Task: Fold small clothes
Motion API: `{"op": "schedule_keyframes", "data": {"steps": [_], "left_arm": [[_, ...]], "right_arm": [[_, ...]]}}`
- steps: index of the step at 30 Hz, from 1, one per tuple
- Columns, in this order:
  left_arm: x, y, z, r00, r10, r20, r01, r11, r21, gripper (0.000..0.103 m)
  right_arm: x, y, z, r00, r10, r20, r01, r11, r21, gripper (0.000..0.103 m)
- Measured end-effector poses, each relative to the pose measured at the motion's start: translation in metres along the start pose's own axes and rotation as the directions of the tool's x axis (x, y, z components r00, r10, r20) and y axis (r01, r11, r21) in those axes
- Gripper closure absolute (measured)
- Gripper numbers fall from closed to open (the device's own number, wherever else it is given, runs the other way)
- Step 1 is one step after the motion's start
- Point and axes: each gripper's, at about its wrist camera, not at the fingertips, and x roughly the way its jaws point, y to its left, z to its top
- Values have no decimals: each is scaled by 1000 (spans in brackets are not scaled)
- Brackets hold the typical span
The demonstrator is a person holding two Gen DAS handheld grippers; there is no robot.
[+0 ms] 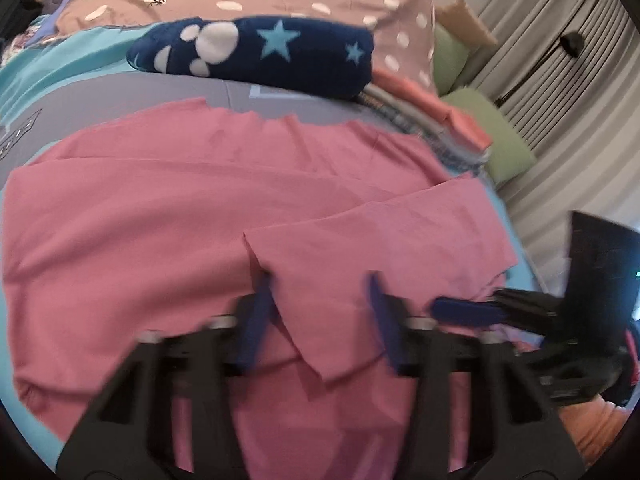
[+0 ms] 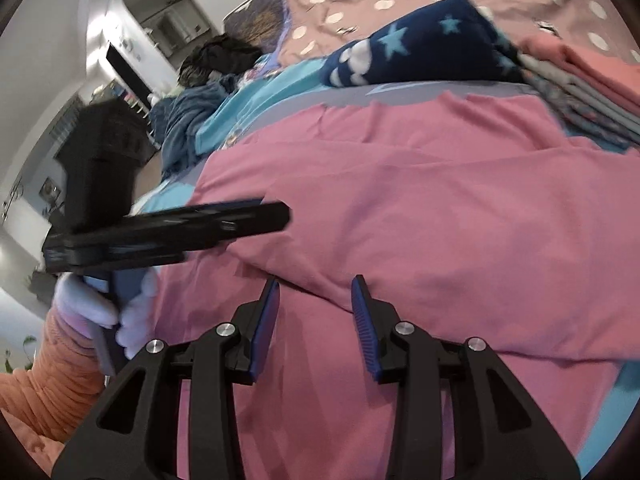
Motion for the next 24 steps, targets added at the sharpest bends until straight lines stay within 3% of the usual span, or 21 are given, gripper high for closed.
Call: {"op": "schedule_keyframes", "data": {"steps": [1, 3, 6, 8, 11, 13, 17, 19, 24], "left_arm": [[2, -3, 3, 1000, 7, -1, -7, 1000, 12, 101], [-9, -14, 10, 999, 23, 38, -25, 999, 36, 101], [-55, -39, 25, 981, 54, 189, -77, 990, 121, 101], [-94, -47, 36, 950, 88, 301, -138, 979, 149, 101], [-124, -37, 44, 918, 165, 361, -222, 967, 124, 100], [-129, -14, 41, 905, 256, 341, -300, 950, 84, 100], [-108, 31, 21, 906, 358, 226, -367, 930, -3, 97], [-95, 51, 9, 904, 391, 172, -389, 920, -42, 78], [-85, 67, -4, 897, 418, 146, -413, 908, -65, 52]], "right_arm": [[-5, -3, 0, 1000, -6, 15, 6, 1000, 10, 64], [-26, -19, -1, 996, -28, 81, 22, 997, 68, 61], [-61, -45, -5, 978, -108, 181, 77, 983, 169, 58], [-83, -63, -11, 960, -162, 228, 107, 966, 234, 54], [-106, -85, -21, 927, -284, 247, 200, 927, 316, 44], [-112, -98, -29, 907, -354, 229, 263, 899, 350, 43], [-104, -115, -38, 921, -343, 183, 250, 882, 399, 43], [-95, -114, -39, 927, -338, 160, 253, 883, 395, 43], [-79, -99, -35, 929, -351, 115, 306, 907, 290, 43]]}}
